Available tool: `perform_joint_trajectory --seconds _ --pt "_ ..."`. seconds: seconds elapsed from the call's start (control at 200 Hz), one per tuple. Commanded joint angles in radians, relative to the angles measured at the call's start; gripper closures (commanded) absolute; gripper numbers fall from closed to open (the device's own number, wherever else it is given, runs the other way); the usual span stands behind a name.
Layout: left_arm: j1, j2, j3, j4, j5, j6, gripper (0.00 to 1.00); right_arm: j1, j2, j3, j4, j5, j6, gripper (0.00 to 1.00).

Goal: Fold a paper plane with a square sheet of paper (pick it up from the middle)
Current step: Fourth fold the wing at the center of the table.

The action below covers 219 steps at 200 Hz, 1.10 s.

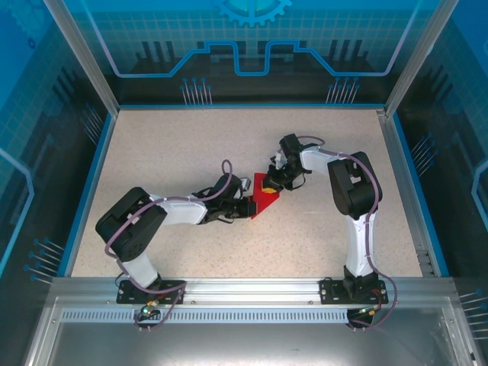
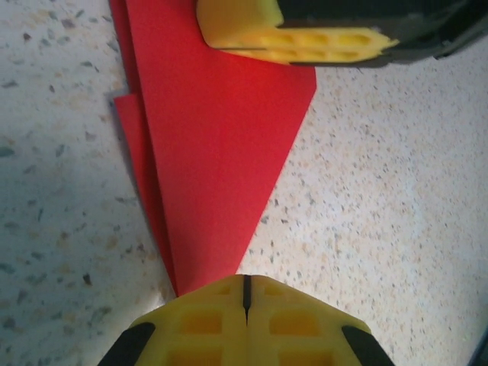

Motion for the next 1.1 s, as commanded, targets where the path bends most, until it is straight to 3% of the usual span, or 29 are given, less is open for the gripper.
perform_joint_trajectory --seconds 0.0,0.275,0.595,1.09 --pt "-0.005 0.053 0.019 0.043 -0.031 -0.031 1.00 0.008 0.105 -0.048 -0.035 0.139 0.013 0.94" --pt "-0.005 0.054 -0.021 0.011 -0.027 -0.047 1.00 0.009 0.073 -0.056 -0.020 0.088 0.007 0.94" --pt "-0.005 0.068 -0.035 -0.007 -0.029 -0.053 1.00 0.050 -0.133 -0.082 0.069 -0.038 -0.049 0.90" --pt "-0.005 0.069 -0.031 -0.021 -0.033 -0.055 1.00 0.106 -0.095 -0.148 0.062 -0.038 -0.066 0.97"
